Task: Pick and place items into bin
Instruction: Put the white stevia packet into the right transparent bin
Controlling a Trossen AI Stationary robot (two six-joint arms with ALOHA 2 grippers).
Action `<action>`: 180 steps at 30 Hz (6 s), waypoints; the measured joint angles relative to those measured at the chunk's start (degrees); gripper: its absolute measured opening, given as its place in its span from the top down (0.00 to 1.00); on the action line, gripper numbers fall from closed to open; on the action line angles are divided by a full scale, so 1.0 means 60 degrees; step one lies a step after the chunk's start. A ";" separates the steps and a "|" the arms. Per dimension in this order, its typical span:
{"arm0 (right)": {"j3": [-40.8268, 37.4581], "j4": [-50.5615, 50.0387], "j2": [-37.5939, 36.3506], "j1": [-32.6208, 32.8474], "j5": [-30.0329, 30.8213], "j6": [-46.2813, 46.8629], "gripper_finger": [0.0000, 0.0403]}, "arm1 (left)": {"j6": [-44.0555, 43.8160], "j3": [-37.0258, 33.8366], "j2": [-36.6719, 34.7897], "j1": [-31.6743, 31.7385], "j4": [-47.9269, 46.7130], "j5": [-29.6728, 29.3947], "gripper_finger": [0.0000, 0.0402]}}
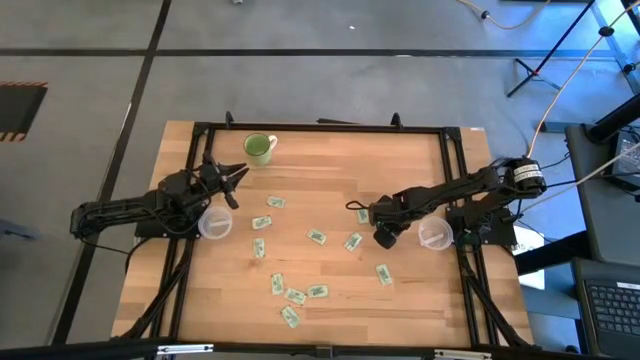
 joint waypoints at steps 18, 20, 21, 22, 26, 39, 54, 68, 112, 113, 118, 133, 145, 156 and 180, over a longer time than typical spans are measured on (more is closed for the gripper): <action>0.1171 -0.1099 -0.0084 0.0000 0.0445 -0.0702 1.00 | 0.0000 0.0000 0.0000 0.0000 0.0000 0.0000 0.84; 0.1615 -0.1903 -0.0183 0.0018 0.0441 -0.0678 1.00 | 0.0000 0.0000 0.0000 0.0001 0.0000 0.0000 0.84; 0.1862 -0.2320 -0.0260 0.0057 0.0437 -0.0605 1.00 | 0.0000 0.0000 0.0000 0.0000 0.0000 0.0000 0.84; 0.2124 -0.2767 -0.0336 0.0109 0.0441 -0.0434 1.00 | 0.0000 0.0000 0.0000 0.0003 0.0000 -0.0001 0.84; 0.3011 -0.4930 -0.0645 0.0562 0.0431 0.0409 1.00 | 0.0000 0.0000 0.0000 0.0000 0.0000 0.0000 0.84; 0.1566 -0.6227 -0.2583 0.2407 -0.0046 0.5043 1.00 | 0.0000 0.0000 0.0000 0.0002 -0.0009 0.0000 0.84; -0.0641 -0.3943 -0.2755 0.2645 -0.0776 0.5322 1.00 | 0.0000 0.0000 0.0000 0.0001 -0.0044 0.0000 0.84; -0.0641 -0.4175 -0.2758 0.2642 -0.0750 0.5293 0.84 | 0.0000 0.0000 0.0000 0.0004 -0.0043 0.0000 0.84; 0.1388 0.2076 0.1395 -0.0226 0.1034 -0.2980 0.75 | 0.0000 0.0000 0.0000 0.0000 -0.0080 0.0000 0.84; 0.1392 0.2085 0.1456 -0.0226 0.1013 -0.2980 0.76 | 0.0000 0.0000 -0.0004 0.0003 -0.0084 0.0000 0.84; 0.1406 0.2099 0.1515 -0.0226 0.0998 -0.2936 0.81 | 0.0000 0.0000 0.0000 0.0000 -0.0160 0.0000 0.84; 0.1388 0.1991 0.1404 -0.0305 0.0995 -0.2944 0.98 | 0.0000 0.0000 -0.0004 0.0003 -0.0222 -0.0004 0.84; 0.2249 -0.0509 -0.0755 0.0161 0.1015 -0.1893 1.00 | 0.0000 0.0000 -0.0001 0.0002 -0.0251 -0.0015 0.84; 0.2229 -0.5376 -0.3057 0.2164 0.1000 0.4300 1.00 | 0.0000 0.0000 -0.0004 0.0002 -0.0291 -0.0015 0.84; -0.0910 -0.4011 -0.3862 0.3406 -0.0002 0.7541 1.00 | 0.0000 0.0000 -0.0004 0.0003 -0.0280 -0.0007 0.84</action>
